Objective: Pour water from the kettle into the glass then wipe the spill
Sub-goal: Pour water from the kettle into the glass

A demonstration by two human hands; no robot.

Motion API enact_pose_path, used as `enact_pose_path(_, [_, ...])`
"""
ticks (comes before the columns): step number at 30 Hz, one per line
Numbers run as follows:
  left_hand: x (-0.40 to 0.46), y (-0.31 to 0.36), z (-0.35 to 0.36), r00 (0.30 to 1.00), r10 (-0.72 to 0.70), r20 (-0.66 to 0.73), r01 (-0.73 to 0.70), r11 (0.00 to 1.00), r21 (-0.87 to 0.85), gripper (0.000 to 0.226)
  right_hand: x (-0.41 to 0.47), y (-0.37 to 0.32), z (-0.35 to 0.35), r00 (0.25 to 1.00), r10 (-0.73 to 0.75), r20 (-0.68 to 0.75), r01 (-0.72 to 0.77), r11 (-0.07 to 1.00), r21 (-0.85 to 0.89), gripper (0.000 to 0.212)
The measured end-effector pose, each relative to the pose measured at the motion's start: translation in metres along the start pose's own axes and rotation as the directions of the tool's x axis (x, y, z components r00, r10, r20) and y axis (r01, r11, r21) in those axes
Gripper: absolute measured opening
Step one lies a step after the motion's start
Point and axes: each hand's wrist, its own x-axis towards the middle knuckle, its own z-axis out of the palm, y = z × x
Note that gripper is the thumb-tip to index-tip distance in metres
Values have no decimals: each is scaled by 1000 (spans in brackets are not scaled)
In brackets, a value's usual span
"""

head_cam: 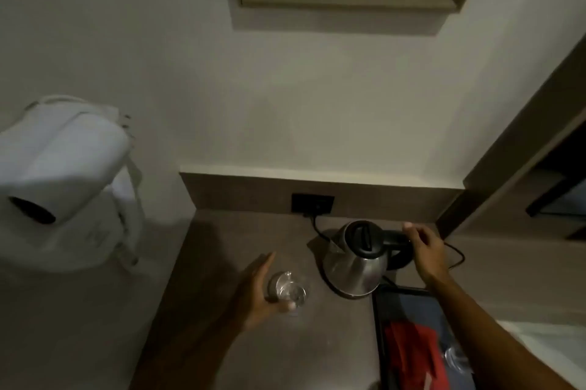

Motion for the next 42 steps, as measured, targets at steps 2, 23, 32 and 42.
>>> enact_pose_path(2, [5,-14,13,999,11,51,-12,1000,19,123,8,12,4,997,27,73,-29,999,34,31])
enact_pose_path(23, [19,-7,29,998,-52,35,49,995,83,91,14,-43,38,935,-309,173,329,938,-106,40])
enact_pose_path(32, [19,-12,26,999,-20,50,15,994,107,91,1,-79,53,762,-482,432,642,646,-412,49])
enact_pose_path(42, [22,-17,28,998,-16,66,8,992,122,94,-8,-101,58,670,-560,488,742,485,-462,47])
